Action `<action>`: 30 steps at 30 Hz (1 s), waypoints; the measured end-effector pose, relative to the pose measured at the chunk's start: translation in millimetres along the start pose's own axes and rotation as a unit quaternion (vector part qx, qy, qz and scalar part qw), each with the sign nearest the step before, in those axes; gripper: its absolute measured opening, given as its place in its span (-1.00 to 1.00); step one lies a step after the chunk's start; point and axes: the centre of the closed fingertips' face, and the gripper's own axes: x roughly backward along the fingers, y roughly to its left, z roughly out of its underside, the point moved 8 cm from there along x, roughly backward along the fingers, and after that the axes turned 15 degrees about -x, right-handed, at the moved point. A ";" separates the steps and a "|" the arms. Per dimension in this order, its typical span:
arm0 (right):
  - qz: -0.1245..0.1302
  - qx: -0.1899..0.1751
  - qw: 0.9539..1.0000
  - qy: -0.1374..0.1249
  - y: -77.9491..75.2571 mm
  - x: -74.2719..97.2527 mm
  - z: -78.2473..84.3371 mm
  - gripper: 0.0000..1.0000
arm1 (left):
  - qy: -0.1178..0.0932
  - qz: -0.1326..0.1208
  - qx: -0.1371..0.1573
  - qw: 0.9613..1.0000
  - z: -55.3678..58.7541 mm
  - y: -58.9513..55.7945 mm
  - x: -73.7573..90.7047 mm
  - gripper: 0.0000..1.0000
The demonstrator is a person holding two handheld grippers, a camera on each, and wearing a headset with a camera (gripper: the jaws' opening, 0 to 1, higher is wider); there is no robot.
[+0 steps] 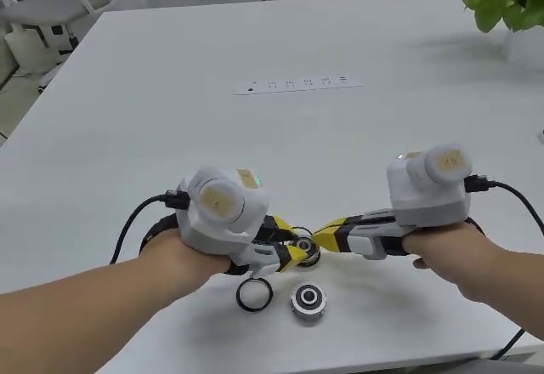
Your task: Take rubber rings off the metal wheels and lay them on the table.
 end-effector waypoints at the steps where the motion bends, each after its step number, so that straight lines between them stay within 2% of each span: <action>1: 0.000 0.000 1.000 -0.001 0.5 0.8 -0.2 -1.00 | -0.002 -0.002 0.000 1.000 -0.8 0.5 1.7 -0.60; 4: -0.003 -0.002 1.000 -0.005 0.4 1.7 -2.5 -1.00 | -0.019 -0.005 0.008 1.000 -5.7 2.1 9.3 -0.56; 8: -0.008 0.000 1.000 -0.007 4.2 2.3 -4.3 -1.00 | -0.028 -0.011 0.005 1.000 -10.5 3.0 17.6 -0.48; 15: -0.019 0.006 1.000 -0.009 7.3 2.6 -9.7 -1.00 | -0.043 -0.019 -0.026 0.999 -17.8 3.9 37.4 -0.29; 23: -0.034 0.010 0.999 -0.013 16.2 2.6 -15.6 -1.00 | -0.050 -0.030 -0.024 0.998 -16.0 3.4 57.0 -0.17; 30: -0.046 0.009 0.999 -0.015 24.3 0.5 -18.4 -1.00 | -0.048 -0.039 -0.014 0.998 -9.0 0.9 72.1 -0.03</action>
